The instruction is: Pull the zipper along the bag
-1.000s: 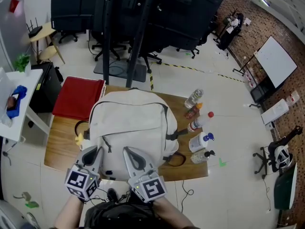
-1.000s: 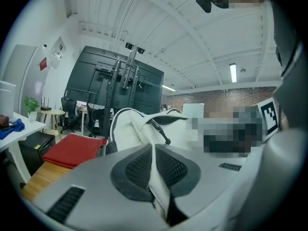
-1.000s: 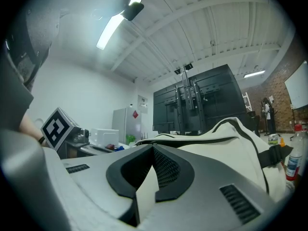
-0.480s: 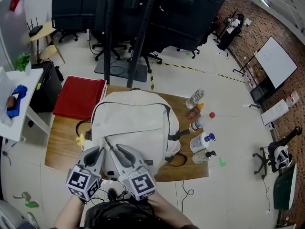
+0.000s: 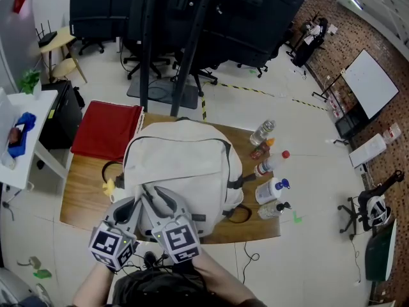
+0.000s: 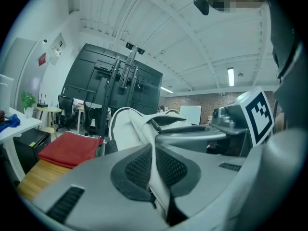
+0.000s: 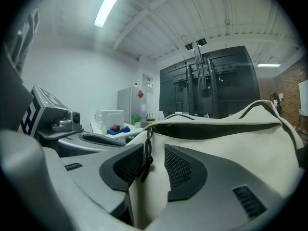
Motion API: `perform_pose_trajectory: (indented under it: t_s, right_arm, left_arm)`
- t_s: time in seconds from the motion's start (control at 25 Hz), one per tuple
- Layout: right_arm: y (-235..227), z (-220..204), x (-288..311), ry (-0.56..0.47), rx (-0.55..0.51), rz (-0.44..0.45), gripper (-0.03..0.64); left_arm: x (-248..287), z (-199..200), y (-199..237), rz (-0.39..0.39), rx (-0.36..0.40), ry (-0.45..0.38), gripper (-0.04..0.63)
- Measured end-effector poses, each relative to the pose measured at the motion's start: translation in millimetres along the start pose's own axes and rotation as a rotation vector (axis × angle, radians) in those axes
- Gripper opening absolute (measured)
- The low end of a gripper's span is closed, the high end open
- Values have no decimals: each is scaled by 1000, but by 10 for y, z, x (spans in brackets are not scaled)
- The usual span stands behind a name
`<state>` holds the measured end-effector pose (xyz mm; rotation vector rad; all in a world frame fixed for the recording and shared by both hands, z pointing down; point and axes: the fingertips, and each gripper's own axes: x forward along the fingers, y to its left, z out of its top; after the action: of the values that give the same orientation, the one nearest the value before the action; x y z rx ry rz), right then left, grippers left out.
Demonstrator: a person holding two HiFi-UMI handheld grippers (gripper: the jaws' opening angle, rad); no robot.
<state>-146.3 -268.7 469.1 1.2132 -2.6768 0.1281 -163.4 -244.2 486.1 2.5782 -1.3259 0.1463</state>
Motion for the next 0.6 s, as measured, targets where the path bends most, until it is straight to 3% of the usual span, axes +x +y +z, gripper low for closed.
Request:
perform_pose_trajectory:
  t_s: [0.44, 0.6]
  right_arm:
    - [51, -16, 80, 16, -56, 29, 115]
    - [102, -16, 98, 16, -61, 42, 72]
  left_arm:
    - [2, -5, 17, -5, -13, 5, 35]
    - [-5, 7, 31, -9, -15, 3, 35]
